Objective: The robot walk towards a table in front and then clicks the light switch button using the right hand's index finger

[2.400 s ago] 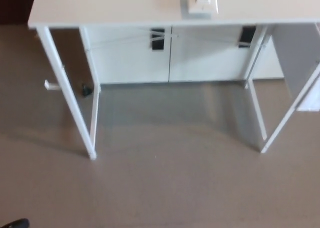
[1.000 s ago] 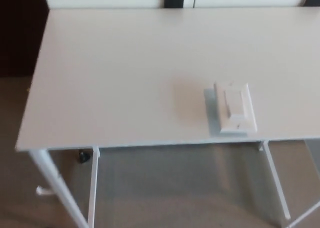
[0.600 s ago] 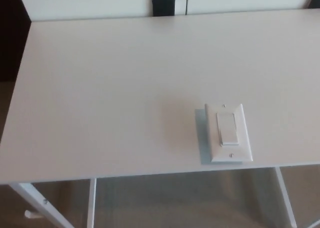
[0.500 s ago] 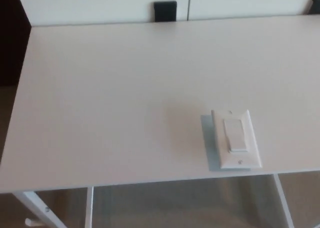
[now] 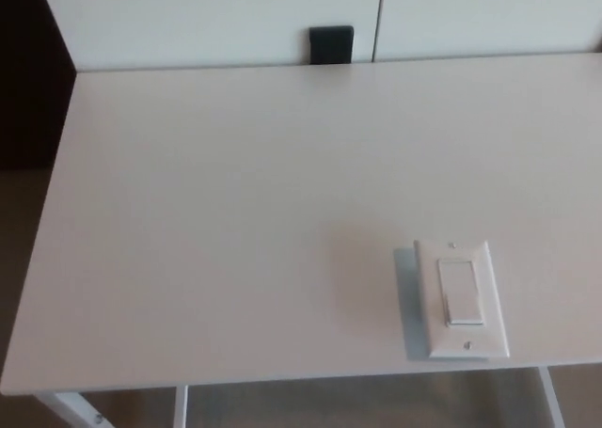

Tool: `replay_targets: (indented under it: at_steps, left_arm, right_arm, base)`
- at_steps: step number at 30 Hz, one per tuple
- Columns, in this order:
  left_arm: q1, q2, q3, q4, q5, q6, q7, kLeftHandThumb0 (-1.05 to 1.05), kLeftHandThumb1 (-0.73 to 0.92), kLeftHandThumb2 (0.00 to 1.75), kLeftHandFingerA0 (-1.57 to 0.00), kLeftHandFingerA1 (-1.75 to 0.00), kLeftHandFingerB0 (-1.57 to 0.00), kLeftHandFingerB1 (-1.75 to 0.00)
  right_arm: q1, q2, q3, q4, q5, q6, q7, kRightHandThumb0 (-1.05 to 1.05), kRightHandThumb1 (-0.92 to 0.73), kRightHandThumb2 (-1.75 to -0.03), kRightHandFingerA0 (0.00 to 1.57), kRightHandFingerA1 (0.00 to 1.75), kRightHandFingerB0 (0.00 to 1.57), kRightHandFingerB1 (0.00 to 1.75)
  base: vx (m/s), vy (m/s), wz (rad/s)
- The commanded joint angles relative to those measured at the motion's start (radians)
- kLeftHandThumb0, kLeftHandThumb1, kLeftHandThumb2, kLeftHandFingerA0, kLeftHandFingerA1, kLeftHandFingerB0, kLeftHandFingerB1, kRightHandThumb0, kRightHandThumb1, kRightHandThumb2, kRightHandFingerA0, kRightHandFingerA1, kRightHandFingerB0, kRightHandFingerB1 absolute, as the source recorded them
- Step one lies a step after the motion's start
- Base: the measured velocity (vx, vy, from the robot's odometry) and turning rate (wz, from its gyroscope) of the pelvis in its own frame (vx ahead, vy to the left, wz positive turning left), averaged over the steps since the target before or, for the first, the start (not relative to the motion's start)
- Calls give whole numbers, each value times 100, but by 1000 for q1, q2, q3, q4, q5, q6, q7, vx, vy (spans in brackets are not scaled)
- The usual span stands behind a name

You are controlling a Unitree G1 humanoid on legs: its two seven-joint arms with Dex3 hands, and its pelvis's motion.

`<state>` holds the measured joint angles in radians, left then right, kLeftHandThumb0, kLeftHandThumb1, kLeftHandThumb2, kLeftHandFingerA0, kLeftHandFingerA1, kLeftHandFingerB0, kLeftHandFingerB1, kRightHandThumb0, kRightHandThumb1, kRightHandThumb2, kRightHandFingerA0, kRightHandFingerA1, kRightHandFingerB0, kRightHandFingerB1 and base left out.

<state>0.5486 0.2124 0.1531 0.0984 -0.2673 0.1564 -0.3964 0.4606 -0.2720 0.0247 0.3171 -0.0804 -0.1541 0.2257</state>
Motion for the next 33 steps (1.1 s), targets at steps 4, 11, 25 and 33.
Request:
replay_targets:
  at_steps: [4, 11, 25, 33]
  left_arm:
    - [31, 13, -37, -41, 46, 4, 15, -8, 60, 57, -52, -46, -47, -40]
    - [46, 21, -64, -60, 41, 14, -6, -9, 61, 57, -49, -46, -47, -40]
    - [86, 39, -78, -86, 41, 0, -4, -10, 61, 57, -52, -46, -47, -40]
    - [64, 42, -68, -72, 37, -4, -8, -10, 61, 57, -51, -46, -48, -40]
  right_arm:
    - [3, -13, 1, 9, -13, -10, -6, -20, -47, -91, 48, 68, 26, 57]
    - [4, -14, 5, 9, -21, -11, -11, -19, -47, -91, 51, 70, 27, 57]
    - [106, 5, 70, -160, -45, -88, -17, -21, -67, -59, 54, 67, 38, 53]
    - [323, -24, 114, -538, 55, -141, 69, -43, -63, -59, 52, 68, 43, 57]
  base:
    - [22, -42, 0]
    - [0, 0, 0]
    - [0, 0, 0]
    - [0, 0, 0]
